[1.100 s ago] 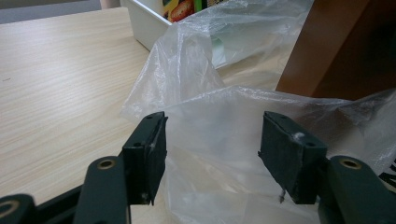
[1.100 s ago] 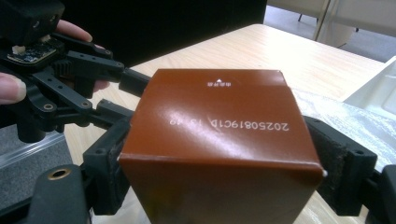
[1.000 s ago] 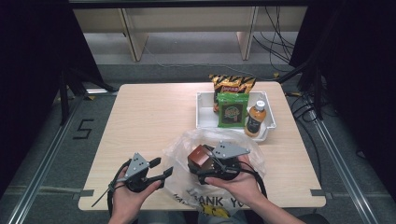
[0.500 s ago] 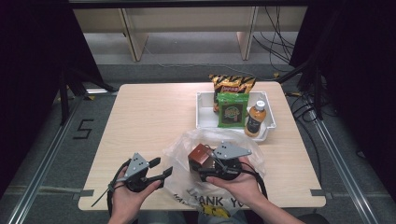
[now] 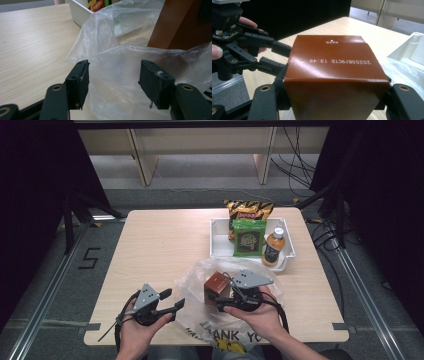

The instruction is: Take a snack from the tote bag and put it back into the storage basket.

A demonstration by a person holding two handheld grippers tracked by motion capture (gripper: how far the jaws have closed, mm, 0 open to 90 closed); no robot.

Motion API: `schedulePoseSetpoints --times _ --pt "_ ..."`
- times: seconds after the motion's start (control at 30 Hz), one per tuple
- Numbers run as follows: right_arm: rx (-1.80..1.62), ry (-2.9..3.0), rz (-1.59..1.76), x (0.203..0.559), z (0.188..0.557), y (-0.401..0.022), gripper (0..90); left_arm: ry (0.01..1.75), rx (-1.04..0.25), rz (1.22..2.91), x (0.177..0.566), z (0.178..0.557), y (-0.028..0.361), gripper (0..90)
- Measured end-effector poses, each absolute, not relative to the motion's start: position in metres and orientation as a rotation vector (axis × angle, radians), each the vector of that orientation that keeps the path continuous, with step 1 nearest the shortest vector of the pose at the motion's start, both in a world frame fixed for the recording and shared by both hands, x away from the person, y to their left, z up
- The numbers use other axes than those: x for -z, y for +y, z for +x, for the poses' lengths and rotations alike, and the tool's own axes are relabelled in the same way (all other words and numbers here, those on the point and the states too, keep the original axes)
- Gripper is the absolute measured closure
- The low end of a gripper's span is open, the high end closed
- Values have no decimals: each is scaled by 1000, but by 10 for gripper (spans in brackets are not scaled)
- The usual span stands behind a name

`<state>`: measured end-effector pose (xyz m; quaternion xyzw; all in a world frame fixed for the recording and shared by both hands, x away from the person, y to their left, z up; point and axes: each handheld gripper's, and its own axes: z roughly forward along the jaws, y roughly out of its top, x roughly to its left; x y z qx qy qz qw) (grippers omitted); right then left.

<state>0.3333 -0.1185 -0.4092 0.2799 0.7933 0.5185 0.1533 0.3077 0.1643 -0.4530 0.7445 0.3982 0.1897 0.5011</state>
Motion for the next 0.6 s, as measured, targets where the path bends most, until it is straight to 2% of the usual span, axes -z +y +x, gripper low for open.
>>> schedulePoseSetpoints --times 0.6 --pt "-1532 2264 838 400 335 -123 380 975 -455 1790 451 307 165 405"
